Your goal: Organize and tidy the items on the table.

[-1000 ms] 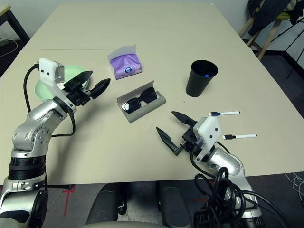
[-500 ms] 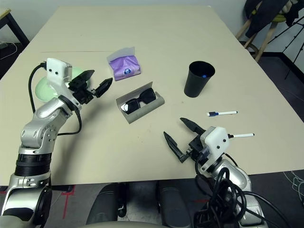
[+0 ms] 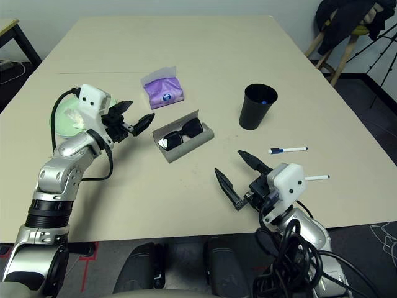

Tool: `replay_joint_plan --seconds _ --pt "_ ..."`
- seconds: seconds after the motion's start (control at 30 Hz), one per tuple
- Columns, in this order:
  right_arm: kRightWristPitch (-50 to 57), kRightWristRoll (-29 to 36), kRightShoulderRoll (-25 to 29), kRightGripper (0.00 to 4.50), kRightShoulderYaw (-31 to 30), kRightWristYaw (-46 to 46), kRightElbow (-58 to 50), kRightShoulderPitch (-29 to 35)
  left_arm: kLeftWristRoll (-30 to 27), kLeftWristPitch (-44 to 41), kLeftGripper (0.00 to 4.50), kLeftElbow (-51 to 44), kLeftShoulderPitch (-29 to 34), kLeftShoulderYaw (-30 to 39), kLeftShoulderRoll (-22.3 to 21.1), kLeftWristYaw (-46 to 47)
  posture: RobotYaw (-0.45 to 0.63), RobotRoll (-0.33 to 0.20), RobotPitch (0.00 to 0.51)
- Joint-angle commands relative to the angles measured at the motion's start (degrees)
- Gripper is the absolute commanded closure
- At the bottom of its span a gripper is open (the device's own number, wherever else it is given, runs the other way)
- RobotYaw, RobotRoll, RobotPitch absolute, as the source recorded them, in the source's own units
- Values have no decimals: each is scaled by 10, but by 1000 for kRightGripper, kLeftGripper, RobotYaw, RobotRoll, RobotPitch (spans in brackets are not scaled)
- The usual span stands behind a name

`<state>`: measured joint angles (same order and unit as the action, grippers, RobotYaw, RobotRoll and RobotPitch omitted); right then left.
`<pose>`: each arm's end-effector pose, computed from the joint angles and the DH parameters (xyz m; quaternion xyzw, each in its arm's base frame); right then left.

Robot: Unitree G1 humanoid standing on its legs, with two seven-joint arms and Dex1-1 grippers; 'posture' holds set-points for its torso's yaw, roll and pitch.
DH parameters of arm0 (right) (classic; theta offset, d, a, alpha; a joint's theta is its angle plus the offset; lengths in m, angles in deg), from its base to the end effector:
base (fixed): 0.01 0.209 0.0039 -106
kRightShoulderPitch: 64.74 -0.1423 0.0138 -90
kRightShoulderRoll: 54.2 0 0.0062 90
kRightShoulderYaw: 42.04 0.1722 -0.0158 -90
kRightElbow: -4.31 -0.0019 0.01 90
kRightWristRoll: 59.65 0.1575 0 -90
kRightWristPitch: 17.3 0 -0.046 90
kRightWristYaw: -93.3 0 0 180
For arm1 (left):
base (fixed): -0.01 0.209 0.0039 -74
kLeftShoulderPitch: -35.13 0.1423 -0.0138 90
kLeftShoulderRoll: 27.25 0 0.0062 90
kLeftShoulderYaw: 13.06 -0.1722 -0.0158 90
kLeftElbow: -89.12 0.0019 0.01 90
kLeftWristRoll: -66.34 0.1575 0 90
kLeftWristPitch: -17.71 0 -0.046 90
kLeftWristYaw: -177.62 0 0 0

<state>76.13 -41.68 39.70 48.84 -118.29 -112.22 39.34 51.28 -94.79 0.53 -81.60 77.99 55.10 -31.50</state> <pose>0.1755 -0.1946 0.1069 -0.0377 -0.0650 0.3056 0.9492 0.2928 0.1963 0.1661 0.0794 -0.0042 -0.2701 0.9595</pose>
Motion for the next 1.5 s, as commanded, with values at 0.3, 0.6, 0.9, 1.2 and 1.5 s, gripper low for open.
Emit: replay_joint_plan --seconds 0.3,0.6,0.9,1.2,1.5 --pt "15 6 7 0 1 4 -19 12 58 19 2596 91 -52 -14 5 21 -127 0 103" --pt "30 9 0 0 0 22 -35 21 80 35 4463 110 -52 -31 22 19 -144 0 115" --pt "36 6 -1 0 -4 29 -38 21 80 9 4463 67 -17 -49 33 6 -145 0 118" --pt "36 2 2 0 -10 24 -30 17 75 -33 4463 -10 31 -58 40 10 -129 0 122" --pt "40 5 10 0 -8 16 -27 11 71 -74 4463 -69 73 -71 54 14 -111 0 133"
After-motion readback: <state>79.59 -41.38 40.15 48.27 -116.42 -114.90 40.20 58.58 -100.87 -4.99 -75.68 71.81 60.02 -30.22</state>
